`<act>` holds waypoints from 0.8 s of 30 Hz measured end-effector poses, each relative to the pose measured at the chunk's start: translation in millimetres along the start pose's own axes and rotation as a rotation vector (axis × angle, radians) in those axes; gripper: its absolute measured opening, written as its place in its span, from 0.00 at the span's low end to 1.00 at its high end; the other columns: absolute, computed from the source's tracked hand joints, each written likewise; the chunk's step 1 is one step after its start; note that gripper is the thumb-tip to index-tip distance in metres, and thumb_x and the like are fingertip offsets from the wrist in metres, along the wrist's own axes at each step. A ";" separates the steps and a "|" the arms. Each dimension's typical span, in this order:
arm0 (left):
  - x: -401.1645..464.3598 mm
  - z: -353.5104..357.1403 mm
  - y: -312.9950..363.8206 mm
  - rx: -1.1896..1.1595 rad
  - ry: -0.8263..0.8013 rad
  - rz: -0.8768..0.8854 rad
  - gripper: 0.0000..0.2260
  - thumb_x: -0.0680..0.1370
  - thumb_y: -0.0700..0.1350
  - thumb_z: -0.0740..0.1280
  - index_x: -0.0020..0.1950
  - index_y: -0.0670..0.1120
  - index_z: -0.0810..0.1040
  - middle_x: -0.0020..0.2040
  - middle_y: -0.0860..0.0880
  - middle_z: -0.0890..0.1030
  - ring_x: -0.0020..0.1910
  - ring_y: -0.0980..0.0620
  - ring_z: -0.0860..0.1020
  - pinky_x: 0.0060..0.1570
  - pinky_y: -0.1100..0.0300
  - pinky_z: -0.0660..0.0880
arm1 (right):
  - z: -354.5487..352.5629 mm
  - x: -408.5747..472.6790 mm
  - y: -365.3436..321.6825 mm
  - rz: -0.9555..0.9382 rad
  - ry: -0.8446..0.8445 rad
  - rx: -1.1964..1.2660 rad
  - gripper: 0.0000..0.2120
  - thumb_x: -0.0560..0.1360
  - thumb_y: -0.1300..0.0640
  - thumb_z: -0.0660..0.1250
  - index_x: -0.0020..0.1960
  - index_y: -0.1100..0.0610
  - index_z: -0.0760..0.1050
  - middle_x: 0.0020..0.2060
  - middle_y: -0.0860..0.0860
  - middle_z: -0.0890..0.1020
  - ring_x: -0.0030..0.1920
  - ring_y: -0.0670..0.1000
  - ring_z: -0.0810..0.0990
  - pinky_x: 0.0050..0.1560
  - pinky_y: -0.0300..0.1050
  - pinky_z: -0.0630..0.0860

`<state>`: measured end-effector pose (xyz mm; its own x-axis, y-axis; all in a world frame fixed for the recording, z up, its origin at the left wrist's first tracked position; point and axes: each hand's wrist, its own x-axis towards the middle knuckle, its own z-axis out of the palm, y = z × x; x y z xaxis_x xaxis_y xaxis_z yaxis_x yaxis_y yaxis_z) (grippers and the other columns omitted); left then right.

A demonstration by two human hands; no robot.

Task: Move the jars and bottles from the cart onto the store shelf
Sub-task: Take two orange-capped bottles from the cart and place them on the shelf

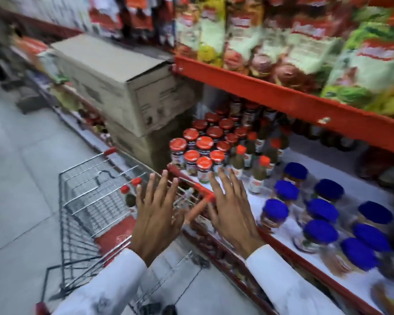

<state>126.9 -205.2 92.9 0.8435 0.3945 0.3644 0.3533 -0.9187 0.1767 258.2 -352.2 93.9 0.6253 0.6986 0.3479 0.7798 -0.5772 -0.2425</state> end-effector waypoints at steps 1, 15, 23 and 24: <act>-0.6 -1.3 -18.9 -0.005 0.000 -0.042 0.31 0.73 0.54 0.64 0.75 0.48 0.64 0.78 0.43 0.64 0.77 0.39 0.61 0.71 0.36 0.61 | 8.1 12.9 -15.4 -0.028 -0.015 0.032 0.31 0.73 0.53 0.64 0.75 0.55 0.61 0.75 0.57 0.65 0.76 0.60 0.60 0.75 0.57 0.60; 11.4 77.6 -213.6 -0.732 -0.175 -1.028 0.26 0.67 0.50 0.78 0.61 0.42 0.76 0.57 0.41 0.83 0.55 0.43 0.81 0.59 0.51 0.77 | 174.7 150.8 -133.4 0.177 -0.491 0.485 0.21 0.68 0.60 0.73 0.61 0.60 0.78 0.55 0.58 0.84 0.57 0.57 0.81 0.57 0.43 0.73; 27.0 115.9 -218.6 -0.754 -0.078 -1.002 0.16 0.67 0.50 0.77 0.52 0.46 0.83 0.49 0.46 0.87 0.48 0.47 0.84 0.55 0.53 0.79 | 238.3 174.5 -138.7 0.273 -0.539 0.572 0.17 0.67 0.63 0.73 0.55 0.57 0.81 0.48 0.54 0.86 0.46 0.47 0.82 0.51 0.40 0.78; 27.0 119.0 -219.6 -0.742 -0.075 -1.012 0.16 0.68 0.53 0.76 0.52 0.47 0.83 0.49 0.48 0.87 0.47 0.48 0.83 0.53 0.55 0.78 | 241.7 174.6 -137.8 0.288 -0.528 0.580 0.16 0.67 0.62 0.75 0.54 0.56 0.81 0.47 0.53 0.86 0.45 0.47 0.82 0.50 0.40 0.78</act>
<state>120.2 4.8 -44.8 0.3573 0.8900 -0.2832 0.5630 0.0367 0.8256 267.5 -48.5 -30.8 0.6226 0.7466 -0.2344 0.3891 -0.5553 -0.7350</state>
